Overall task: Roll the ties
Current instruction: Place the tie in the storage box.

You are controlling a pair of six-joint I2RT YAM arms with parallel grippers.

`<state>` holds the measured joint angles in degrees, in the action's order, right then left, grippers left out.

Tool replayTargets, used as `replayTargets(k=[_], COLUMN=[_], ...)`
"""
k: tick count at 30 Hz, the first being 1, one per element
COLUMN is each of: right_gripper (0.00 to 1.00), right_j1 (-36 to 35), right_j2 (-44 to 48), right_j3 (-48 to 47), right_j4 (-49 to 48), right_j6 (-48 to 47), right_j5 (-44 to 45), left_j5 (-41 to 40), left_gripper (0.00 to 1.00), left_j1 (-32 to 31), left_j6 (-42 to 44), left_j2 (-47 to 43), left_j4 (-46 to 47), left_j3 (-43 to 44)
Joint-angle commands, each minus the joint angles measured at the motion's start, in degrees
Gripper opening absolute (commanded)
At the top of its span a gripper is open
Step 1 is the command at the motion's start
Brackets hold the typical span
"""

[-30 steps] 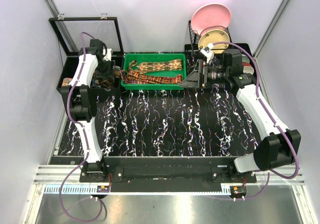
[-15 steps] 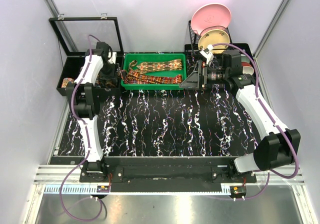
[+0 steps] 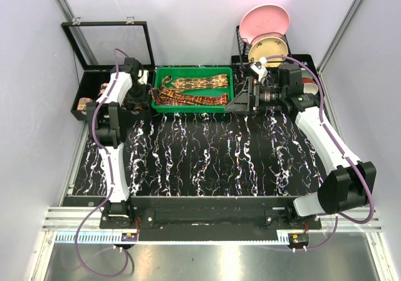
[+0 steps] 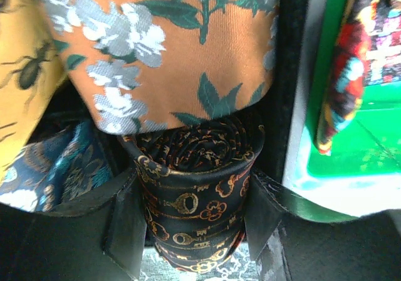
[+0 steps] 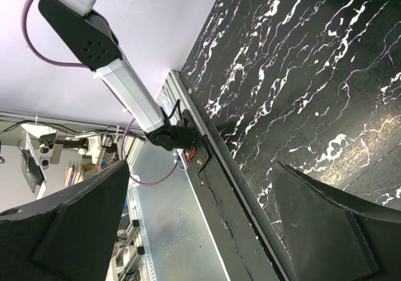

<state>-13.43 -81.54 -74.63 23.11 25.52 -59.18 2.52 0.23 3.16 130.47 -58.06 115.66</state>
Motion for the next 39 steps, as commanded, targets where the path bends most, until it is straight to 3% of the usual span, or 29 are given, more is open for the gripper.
replayTargets(k=[1, 6, 10, 15, 27, 39], right_gripper=[1.00, 1.00, 1.00, 1.00, 1.00, 1.00], right_j1=[0.34, 0.42, 0.34, 0.34, 0.34, 0.33], right_j2=[0.77, 0.85, 0.94, 0.85, 1.03, 1.47], right_j3=[-0.08, -0.16, -0.16, 0.19, 0.01, 0.28], right_j4=[-0.26, -0.26, -0.35, -0.53, -0.61, -0.88], right_j6=[0.50, 0.76, 1.02, 1.38, 1.64, 1.99], right_j5=[-0.24, -0.41, -0.32, -0.15, -0.15, -0.24], left_j5=[-0.24, -1.03, -1.56, -1.56, -0.06, -0.15], left_gripper=[0.29, 0.44, 0.70, 0.92, 0.89, 0.93], left_j1=[0.12, 0.21, 0.21, 0.21, 0.12, 0.03], left_j6=[-0.08, 0.44, 0.71, 1.15, 0.80, 1.41], left_j2=[0.48, 0.14, -1.62, -2.94, -5.23, -8.21], left_j4=[1.99, 2.43, 2.96, 2.87, 2.60, 2.52], left_j3=[-2.10, -3.24, -2.89, -1.66, -1.75, -1.49])
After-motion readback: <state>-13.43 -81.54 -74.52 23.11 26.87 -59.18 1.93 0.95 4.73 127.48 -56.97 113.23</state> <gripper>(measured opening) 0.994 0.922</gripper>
